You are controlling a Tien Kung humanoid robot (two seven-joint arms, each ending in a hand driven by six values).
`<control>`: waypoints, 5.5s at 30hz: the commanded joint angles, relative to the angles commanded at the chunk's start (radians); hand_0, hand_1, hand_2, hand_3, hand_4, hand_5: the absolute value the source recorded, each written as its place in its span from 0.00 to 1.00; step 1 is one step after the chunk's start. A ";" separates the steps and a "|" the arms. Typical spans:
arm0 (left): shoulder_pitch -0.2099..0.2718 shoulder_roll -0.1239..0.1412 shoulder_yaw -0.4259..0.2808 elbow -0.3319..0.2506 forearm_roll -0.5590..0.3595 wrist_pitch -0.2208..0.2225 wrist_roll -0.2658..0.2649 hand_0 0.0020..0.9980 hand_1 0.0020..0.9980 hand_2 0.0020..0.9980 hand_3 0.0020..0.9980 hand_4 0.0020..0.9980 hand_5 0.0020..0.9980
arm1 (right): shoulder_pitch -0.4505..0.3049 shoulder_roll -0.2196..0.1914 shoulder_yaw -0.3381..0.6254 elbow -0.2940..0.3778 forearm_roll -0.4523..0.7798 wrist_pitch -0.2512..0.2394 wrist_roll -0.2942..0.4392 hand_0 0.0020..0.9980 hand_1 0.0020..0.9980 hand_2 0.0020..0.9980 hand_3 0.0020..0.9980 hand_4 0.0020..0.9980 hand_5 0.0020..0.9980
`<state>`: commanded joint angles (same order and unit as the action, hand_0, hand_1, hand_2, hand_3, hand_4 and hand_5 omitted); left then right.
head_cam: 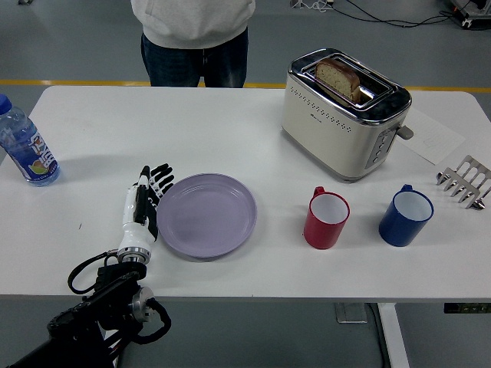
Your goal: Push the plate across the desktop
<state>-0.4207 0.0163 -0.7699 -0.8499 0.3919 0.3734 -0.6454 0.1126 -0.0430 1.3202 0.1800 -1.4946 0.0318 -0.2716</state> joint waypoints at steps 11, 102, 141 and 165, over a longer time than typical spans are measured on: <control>-0.015 -0.014 0.056 0.008 -0.050 -0.003 0.000 0.73 0.74 0.73 0.66 0.49 1.00 | -0.009 0.003 0.004 0.000 -0.009 0.002 -0.003 0.71 0.72 0.72 0.63 0.52 0.24; 0.225 0.307 -0.639 -0.158 0.092 -0.370 0.360 0.65 0.67 0.65 0.60 0.52 1.00 | -0.008 -0.011 -0.011 0.000 0.047 -0.019 0.007 0.71 0.71 0.71 0.62 0.52 0.23; 0.223 0.300 -0.639 -0.157 0.107 -0.385 0.375 0.65 0.67 0.65 0.61 0.52 1.00 | 0.006 -0.009 0.007 0.000 0.015 -0.017 0.005 0.71 0.71 0.71 0.62 0.52 0.23; 0.225 0.276 -0.684 -0.197 0.268 -0.282 0.519 0.65 0.67 0.66 0.61 0.50 1.00 | -0.005 -0.009 0.000 0.000 0.031 -0.020 0.008 0.71 0.71 0.71 0.62 0.52 0.23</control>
<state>-0.1955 0.2919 -1.4534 -1.0471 0.6595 0.0911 -0.1262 0.1076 -0.0523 1.3207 0.1800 -1.4632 0.0120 -0.2638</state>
